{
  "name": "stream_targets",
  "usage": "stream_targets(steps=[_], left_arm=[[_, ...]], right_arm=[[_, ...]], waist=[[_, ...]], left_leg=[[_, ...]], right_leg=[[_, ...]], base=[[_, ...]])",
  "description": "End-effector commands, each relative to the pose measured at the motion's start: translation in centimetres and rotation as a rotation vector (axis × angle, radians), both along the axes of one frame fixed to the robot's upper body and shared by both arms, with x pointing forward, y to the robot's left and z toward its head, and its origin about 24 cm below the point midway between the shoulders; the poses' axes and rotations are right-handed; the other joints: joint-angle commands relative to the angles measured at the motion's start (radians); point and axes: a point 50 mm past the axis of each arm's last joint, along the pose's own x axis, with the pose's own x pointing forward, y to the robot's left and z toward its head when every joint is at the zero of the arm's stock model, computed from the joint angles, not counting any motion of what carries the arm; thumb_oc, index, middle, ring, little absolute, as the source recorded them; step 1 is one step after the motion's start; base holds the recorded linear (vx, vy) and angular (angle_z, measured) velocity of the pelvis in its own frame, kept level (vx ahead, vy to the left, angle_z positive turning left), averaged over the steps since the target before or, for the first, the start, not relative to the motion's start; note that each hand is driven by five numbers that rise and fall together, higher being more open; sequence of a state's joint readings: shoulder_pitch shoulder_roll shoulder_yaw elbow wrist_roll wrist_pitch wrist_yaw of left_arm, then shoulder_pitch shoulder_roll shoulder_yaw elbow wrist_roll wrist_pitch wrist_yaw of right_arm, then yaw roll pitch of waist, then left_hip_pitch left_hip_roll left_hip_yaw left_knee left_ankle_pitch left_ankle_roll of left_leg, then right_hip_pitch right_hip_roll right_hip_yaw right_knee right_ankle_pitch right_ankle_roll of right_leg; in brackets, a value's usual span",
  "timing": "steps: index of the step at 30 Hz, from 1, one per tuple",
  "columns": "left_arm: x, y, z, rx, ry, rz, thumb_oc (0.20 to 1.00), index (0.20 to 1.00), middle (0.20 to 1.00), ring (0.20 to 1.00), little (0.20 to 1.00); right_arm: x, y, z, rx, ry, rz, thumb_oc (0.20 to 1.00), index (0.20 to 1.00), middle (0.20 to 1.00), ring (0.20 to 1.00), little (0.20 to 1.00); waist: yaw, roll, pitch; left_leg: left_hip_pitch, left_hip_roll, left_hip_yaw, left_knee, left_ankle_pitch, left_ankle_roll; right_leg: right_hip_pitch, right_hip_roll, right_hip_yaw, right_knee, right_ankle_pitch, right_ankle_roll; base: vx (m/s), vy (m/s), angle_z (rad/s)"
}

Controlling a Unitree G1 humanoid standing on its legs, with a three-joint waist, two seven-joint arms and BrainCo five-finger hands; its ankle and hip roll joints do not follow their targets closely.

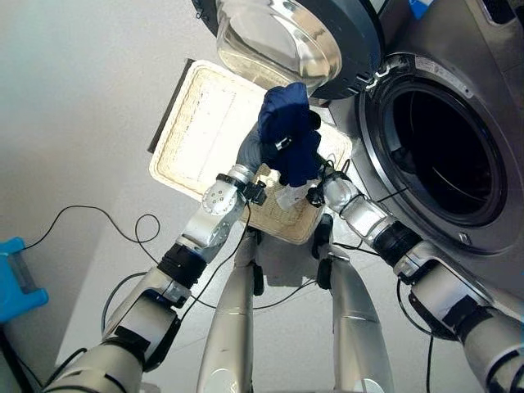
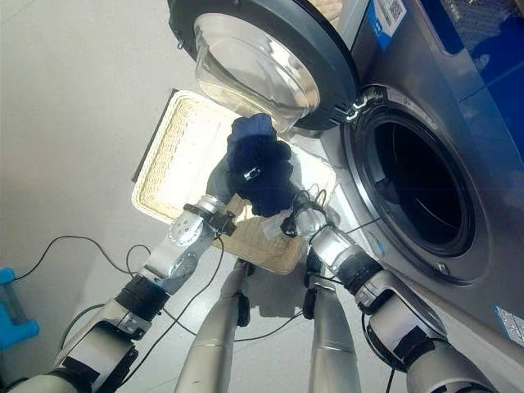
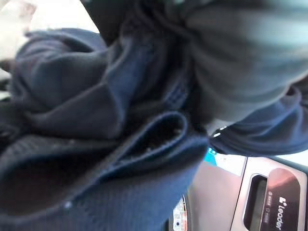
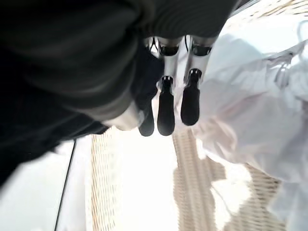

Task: Put the clothes into the washing machine.

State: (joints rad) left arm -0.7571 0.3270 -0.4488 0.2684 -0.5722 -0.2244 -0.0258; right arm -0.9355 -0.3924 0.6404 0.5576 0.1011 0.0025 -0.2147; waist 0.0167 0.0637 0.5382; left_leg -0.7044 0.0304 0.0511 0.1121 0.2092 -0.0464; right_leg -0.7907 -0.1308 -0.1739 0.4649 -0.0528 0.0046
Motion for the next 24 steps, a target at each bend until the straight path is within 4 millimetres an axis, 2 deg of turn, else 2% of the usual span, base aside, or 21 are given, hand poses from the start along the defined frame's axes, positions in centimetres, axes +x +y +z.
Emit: stream_targets(steps=[1, 15, 18, 19, 20, 24], left_arm=[[-0.6, -2.3, 1.6, -0.049, -0.059, -0.082, 0.2, 0.2, 0.2, 0.2, 0.2], [0.0, -2.7, -0.5, 0.074, -0.008, -0.047, 0.2, 0.2, 0.2, 0.2, 0.2], [0.1, -3.2, -1.4, 0.146, 0.009, -0.058, 0.58, 0.58, 0.58, 0.58, 0.58], [0.1, -3.2, -1.4, 0.146, 0.009, -0.058, 0.58, 0.58, 0.58, 0.58, 0.58], [0.1, -3.7, -1.7, 0.198, 0.009, -0.067, 1.0, 1.0, 1.0, 1.0, 1.0], [0.4, -4.5, -1.9, 0.276, 0.017, -0.071, 1.0, 1.0, 1.0, 1.0, 1.0]], right_arm=[[-0.8, 2.0, 4.5, 0.261, -0.162, 0.091, 0.2, 0.2, 0.2, 0.2, 0.2], [-1.7, -1.2, 4.7, 0.718, -0.264, 0.026, 0.2, 0.2, 0.2, 0.2, 0.2], [-1.9, -2.5, 4.0, 0.828, -0.27, -0.018, 0.2, 0.2, 0.2, 0.2, 0.2], [-1.9, -2.5, 4.0, 0.828, -0.27, -0.018, 0.2, 0.2, 0.2, 0.2, 0.2], [-1.9, -3.0, 3.7, 0.879, -0.271, -0.034, 0.2, 0.2, 0.2, 0.2, 0.2], [-1.9, -3.4, 3.4, 0.924, -0.275, -0.058, 0.2, 0.2, 0.2, 0.2, 0.2]], waist=[[0.013, 0.004, -0.018], [-0.029, -0.004, -0.018], [-0.048, -0.006, -0.018], [-0.048, -0.006, -0.018], [-0.058, -0.007, -0.018], [-0.076, -0.01, -0.018]], left_leg=[[0.009, -0.101, 0.059, 0.075, -0.111, 0.027], [0.014, -0.086, 0.095, 0.073, -0.125, 0.025], [0.015, -0.079, 0.116, 0.069, -0.128, 0.023], [0.015, -0.079, 0.116, 0.069, -0.128, 0.023], [0.017, -0.075, 0.127, 0.061, -0.126, 0.023], [0.021, -0.067, 0.148, 0.053, -0.125, 0.023]], right_leg=[[0.046, 0.032, -0.059, -0.17, 0.143, 0.079], [0.041, 0.049, -0.034, -0.175, 0.142, 0.083], [0.036, 0.058, -0.019, -0.175, 0.143, 0.083], [0.036, 0.058, -0.019, -0.175, 0.143, 0.083], [0.034, 0.066, -0.009, -0.181, 0.146, 0.083], [0.033, 0.073, 0.006, -0.186, 0.149, 0.084]], base=[[0.0, 0.0, 0.0], [0.0, 0.03, -0.04], [0.0, 0.095, -0.19], [0.0, 0.078, -0.2], [0.0, 0.075, -0.18], [0.0, 0.067, -0.16]])
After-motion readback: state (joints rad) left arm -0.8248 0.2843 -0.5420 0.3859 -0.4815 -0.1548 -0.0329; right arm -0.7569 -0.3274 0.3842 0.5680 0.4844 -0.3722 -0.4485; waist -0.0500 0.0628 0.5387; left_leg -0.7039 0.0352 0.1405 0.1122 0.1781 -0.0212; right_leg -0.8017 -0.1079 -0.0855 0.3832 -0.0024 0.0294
